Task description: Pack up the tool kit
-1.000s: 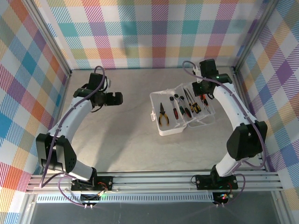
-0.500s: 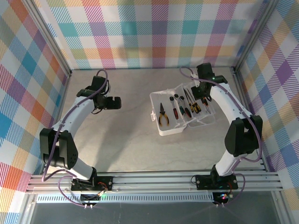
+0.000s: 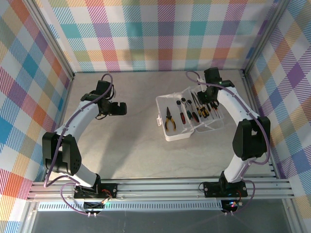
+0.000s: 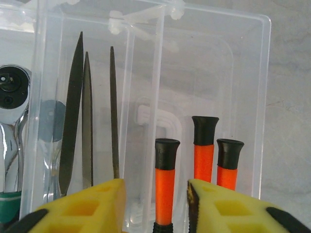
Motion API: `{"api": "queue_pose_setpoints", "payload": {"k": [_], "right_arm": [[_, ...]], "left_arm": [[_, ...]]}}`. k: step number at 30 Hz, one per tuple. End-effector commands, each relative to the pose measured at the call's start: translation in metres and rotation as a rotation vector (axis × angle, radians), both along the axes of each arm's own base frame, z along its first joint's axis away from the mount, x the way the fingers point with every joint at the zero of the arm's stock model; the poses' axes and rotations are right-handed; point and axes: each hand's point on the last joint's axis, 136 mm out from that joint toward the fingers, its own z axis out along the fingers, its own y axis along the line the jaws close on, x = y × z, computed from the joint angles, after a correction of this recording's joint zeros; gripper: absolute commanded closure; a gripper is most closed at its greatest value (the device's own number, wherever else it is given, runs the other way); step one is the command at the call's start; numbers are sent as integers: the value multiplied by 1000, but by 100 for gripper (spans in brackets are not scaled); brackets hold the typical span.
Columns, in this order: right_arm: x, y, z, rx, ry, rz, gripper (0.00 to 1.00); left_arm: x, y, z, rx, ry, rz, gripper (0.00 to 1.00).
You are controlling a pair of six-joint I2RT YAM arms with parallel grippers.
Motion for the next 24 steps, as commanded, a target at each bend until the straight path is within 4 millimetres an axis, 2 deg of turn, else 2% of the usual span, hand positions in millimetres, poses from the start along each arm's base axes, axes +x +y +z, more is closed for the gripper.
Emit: {"api": "queue_pose_setpoints", "payload": {"k": [1, 4, 8, 12, 17, 21, 24], "right_arm": [[-4, 1, 29, 53, -66, -12, 55], [-14, 0, 57, 110, -122, -38, 39], [-42, -7, 87, 245, -182, -138, 1], [-83, -24, 87, 351, -207, -297, 1], [-127, -48, 60, 437, -182, -498, 1], [-149, -67, 38, 475, -152, -636, 1], [-159, -75, 25, 526, -121, -714, 1]], "left_arm": [[1, 1, -6, -10, 11, -5, 0], [2, -5, -10, -41, 23, -17, 0], [5, -21, -20, -86, 55, -48, 0], [9, -39, -33, -67, 72, -89, 0], [20, -69, -50, -79, 98, -151, 0], [28, -95, -62, -83, 113, -195, 0], [31, -109, -70, -79, 125, -220, 0]]}}
